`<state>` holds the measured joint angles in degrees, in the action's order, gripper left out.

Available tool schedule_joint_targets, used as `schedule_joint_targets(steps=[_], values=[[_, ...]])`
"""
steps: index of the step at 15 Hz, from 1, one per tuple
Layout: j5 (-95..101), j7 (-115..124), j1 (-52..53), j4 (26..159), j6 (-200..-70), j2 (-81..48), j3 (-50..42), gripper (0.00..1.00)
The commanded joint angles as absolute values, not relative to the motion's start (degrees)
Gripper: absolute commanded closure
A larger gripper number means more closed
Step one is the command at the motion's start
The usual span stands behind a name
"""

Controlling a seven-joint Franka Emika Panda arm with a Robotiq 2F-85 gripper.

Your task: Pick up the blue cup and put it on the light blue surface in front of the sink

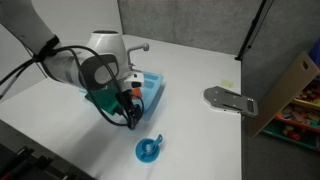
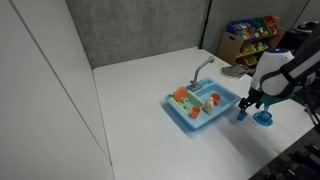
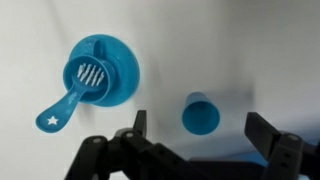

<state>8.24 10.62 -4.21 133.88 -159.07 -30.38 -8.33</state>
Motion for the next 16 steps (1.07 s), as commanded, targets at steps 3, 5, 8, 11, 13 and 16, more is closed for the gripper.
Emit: schedule_joint_targets(steps=[3, 5, 8, 11, 13, 16], values=[[6.51, 5.63, -4.91, 131.26, -163.59, -34.71, -7.49, 0.00], [6.00, 4.01, -5.89, 130.85, -164.71, -35.79, -6.67, 0.00], [4.74, 0.87, -7.77, 130.35, -165.86, -37.05, -5.05, 0.00], [3.96, -1.70, -9.40, 130.02, -166.99, -37.97, -3.86, 0.00], [3.68, -2.90, -10.45, 129.68, -167.28, -38.51, -3.16, 0.00], [3.58, -3.97, -11.39, 129.19, -167.40, -39.16, -2.53, 0.07]])
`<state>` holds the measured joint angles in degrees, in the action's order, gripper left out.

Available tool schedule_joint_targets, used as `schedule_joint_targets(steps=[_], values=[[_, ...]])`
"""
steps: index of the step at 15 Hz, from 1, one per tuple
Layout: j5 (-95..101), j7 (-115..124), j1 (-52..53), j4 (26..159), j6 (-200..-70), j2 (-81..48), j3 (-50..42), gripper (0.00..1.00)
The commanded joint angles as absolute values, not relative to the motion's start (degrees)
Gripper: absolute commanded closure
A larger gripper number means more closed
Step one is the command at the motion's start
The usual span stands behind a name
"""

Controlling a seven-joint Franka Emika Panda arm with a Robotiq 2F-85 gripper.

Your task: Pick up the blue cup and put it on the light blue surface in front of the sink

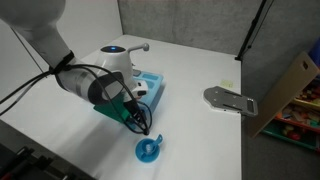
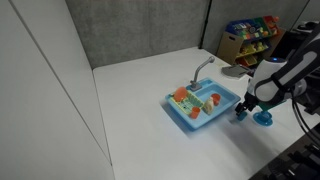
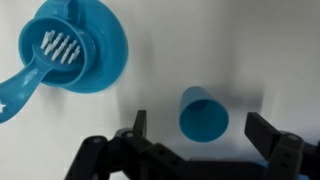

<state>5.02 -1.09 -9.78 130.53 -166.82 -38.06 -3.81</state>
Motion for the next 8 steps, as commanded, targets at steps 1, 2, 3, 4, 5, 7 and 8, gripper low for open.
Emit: schedule_joint_targets(steps=[1, 2, 3, 4, 5, 7, 8], values=[[3.58, -4.12, -11.53, 129.08, -167.41, -39.32, -2.43, 0.25], [3.53, -4.15, -11.67, 128.94, -167.33, -39.47, -2.32, 0.34], [3.53, -4.06, -11.62, 128.83, -167.26, -39.63, -2.32, 0.44], [3.56, -3.96, -11.50, 128.70, -167.19, -39.78, -2.38, 0.51], [3.59, -3.78, -11.31, 128.63, -167.13, -39.88, -2.49, 0.57], [3.58, -3.15, -10.70, 128.80, -166.67, -39.68, -2.92, 0.70], [3.49, -3.02, -10.67, 129.05, -166.29, -39.19, -2.94, 0.79]])
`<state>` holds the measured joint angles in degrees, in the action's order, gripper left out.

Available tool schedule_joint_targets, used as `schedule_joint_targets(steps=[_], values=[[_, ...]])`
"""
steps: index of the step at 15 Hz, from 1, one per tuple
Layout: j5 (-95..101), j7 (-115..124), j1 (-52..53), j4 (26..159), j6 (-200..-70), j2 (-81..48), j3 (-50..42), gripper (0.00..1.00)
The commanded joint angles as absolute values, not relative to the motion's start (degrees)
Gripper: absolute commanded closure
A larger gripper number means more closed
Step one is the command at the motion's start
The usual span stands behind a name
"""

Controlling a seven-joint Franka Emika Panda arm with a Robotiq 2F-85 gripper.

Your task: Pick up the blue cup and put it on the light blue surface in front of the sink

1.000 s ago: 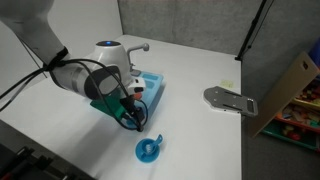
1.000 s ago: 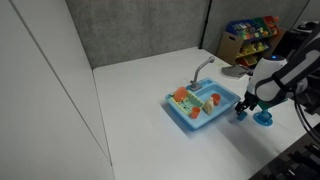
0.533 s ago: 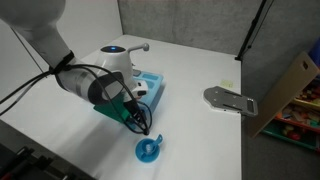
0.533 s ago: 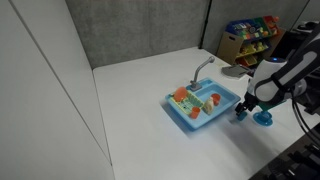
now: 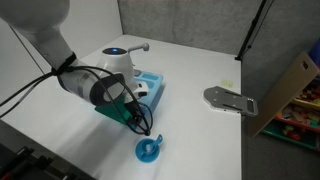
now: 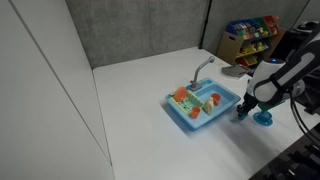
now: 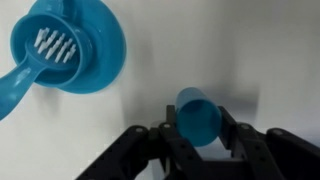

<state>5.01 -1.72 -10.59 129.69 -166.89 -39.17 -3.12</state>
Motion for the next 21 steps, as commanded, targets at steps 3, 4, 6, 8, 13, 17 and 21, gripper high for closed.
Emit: schedule_joint_targets(steps=[3, 4, 6, 8, 13, 17, 21], values=[[2.86, -2.16, -10.14, 130.39, -164.08, -36.65, -3.64, 0.83], [2.51, -2.32, -10.34, 130.84, -162.72, -35.54, -3.59, 0.83], [1.82, -1.35, -9.85, 131.56, -160.58, -33.15, -4.37, 0.83], [1.27, -0.56, -9.39, 131.87, -158.48, -30.89, -5.23, 0.83], [1.25, 2.28, -7.61, 132.28, -154.43, -25.37, -7.92, 0.83], [1.69, 4.78, -6.28, 132.04, -152.50, -22.73, -9.22, 0.83], [1.33, 7.49, -5.45, 131.19, -149.55, -20.75, -9.49, 0.83]])
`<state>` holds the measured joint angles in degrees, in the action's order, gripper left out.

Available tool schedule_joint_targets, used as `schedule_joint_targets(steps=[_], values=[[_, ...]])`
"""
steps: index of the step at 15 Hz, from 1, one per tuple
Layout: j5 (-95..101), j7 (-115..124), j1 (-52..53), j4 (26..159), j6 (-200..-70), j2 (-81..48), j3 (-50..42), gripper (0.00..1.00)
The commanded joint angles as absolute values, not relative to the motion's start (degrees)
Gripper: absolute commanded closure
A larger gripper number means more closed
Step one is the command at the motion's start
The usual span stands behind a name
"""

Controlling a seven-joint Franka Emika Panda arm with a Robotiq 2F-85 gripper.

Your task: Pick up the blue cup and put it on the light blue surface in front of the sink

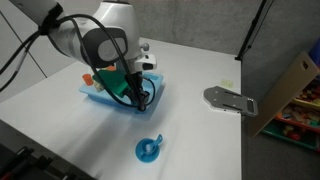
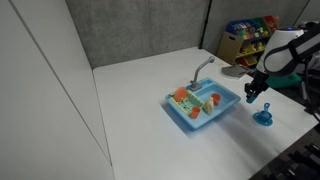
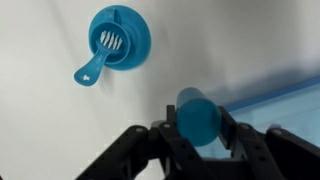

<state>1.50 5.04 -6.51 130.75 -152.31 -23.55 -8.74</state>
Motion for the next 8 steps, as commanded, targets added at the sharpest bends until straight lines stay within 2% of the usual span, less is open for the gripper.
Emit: schedule_joint_targets(steps=[1, 2, 3, 8], values=[[1.39, 7.70, -5.52, 131.57, -149.58, -20.23, -9.53, 0.83], [1.43, 6.22, -6.07, 130.65, -151.13, -22.47, -8.93, 0.83], [1.44, 6.36, -6.02, 130.63, -150.98, -22.20, -8.94, 0.58], [1.43, 6.35, -5.98, 130.64, -151.00, -22.65, -8.94, 0.58]])
